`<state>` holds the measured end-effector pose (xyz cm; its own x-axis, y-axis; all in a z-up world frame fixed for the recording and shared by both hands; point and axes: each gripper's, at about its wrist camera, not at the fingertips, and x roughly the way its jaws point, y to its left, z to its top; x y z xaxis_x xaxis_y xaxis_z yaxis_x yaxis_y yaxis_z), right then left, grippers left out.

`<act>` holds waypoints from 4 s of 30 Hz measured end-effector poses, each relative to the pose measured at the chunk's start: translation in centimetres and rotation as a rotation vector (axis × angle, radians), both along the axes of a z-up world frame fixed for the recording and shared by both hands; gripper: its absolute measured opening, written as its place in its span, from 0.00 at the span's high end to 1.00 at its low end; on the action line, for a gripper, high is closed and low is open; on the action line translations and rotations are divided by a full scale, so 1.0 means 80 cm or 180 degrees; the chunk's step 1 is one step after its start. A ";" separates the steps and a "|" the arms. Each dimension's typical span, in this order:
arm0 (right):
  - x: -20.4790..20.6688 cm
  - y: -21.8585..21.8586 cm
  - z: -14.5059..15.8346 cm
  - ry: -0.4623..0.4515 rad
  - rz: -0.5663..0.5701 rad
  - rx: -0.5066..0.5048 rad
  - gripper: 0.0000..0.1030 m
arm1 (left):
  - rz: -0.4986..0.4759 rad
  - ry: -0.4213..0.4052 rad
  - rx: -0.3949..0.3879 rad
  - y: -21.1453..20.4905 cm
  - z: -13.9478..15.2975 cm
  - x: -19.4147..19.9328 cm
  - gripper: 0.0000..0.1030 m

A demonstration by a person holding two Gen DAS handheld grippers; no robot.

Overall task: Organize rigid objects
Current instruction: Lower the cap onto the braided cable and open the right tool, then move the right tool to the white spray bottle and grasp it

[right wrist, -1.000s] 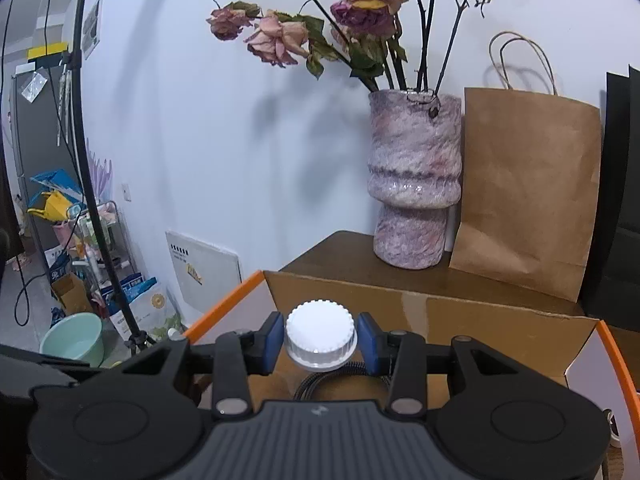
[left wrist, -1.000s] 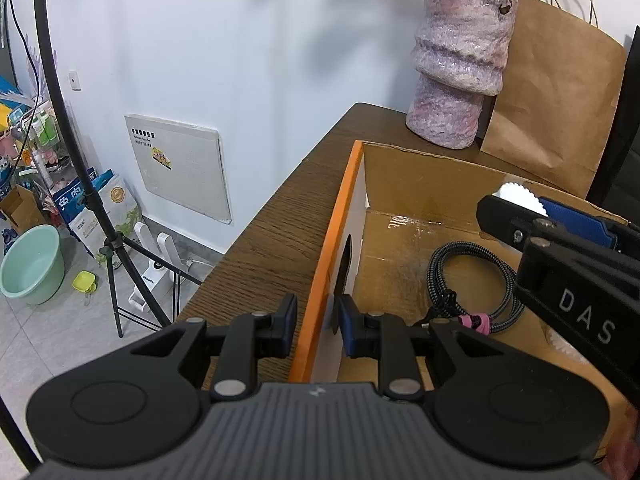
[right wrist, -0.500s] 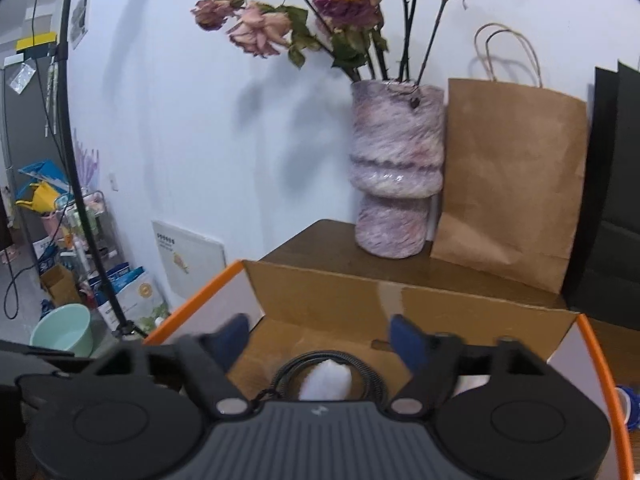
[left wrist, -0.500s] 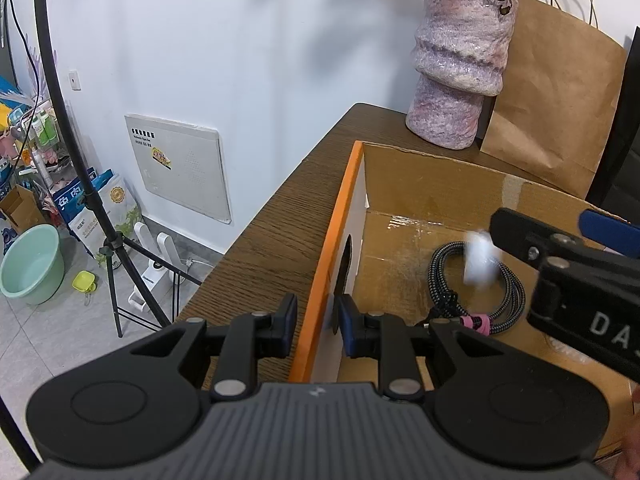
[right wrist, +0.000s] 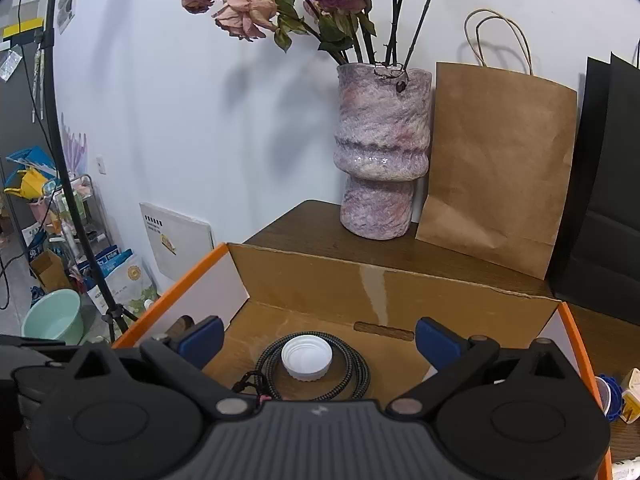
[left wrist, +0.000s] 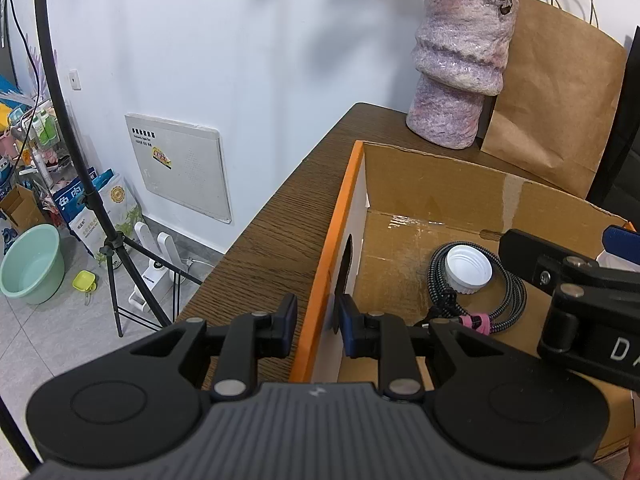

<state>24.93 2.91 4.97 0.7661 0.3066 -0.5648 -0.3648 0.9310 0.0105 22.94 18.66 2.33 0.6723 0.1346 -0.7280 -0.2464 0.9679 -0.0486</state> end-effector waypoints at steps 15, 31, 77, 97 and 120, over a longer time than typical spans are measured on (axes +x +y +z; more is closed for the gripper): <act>0.001 -0.002 0.002 -0.0005 0.0003 0.0013 0.00 | -0.0001 0.0001 -0.0007 -0.001 0.000 0.000 0.78; -0.024 -0.085 0.020 -0.0074 -0.0279 0.0097 0.00 | 0.0002 -0.0002 -0.0033 0.000 -0.001 -0.001 0.78; -0.053 -0.340 -0.074 0.0225 -0.0652 0.0199 0.00 | 0.0007 0.0011 -0.0028 0.003 -0.001 -0.001 0.78; -0.031 -0.341 -0.097 0.0372 -0.0579 0.0198 0.12 | 0.0009 0.0010 -0.0026 0.004 -0.002 -0.002 0.77; -0.079 -0.339 -0.076 0.0083 -0.1056 -0.0202 0.74 | 0.0015 0.0012 -0.0022 0.006 -0.002 -0.003 0.78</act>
